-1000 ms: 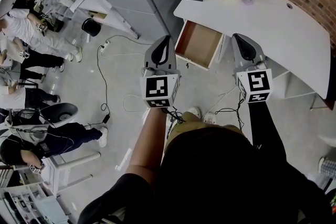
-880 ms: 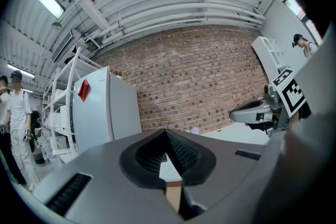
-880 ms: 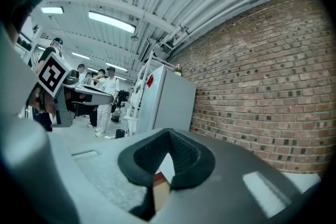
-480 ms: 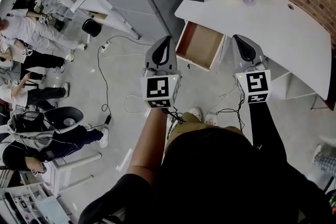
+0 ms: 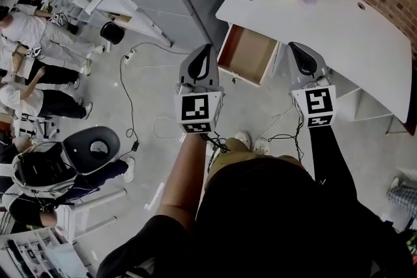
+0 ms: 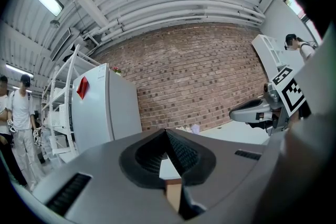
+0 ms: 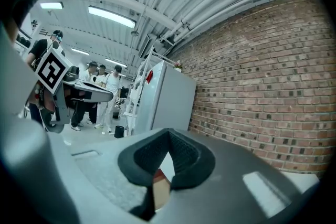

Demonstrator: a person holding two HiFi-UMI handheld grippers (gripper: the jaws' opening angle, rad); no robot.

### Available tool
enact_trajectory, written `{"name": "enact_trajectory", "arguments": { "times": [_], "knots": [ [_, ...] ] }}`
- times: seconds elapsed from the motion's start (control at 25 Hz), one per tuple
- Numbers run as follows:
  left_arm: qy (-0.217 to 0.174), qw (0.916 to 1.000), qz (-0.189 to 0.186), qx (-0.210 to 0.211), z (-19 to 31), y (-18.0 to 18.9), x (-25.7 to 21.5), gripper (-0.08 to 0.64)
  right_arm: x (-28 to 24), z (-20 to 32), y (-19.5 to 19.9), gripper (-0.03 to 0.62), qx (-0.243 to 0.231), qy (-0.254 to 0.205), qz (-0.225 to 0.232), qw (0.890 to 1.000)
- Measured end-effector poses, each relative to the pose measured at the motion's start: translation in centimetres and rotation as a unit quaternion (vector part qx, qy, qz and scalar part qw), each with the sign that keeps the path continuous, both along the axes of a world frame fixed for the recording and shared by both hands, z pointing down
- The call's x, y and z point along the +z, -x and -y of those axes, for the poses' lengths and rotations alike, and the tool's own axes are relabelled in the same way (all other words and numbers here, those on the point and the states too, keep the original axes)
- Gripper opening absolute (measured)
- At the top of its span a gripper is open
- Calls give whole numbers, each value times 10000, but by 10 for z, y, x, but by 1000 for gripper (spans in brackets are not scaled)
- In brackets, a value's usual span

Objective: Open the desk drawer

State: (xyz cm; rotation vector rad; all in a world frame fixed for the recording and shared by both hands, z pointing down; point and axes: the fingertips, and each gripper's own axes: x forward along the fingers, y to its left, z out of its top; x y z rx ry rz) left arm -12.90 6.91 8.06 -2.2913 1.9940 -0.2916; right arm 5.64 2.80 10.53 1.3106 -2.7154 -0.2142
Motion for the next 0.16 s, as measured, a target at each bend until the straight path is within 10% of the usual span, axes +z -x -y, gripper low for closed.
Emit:
{"name": "enact_trajectory", "arguments": {
  "times": [0.16],
  "knots": [
    [-4,10000,10,-7,2,2,0,6,1,2,4,0,-36,4,-8,10000]
  ]
}}
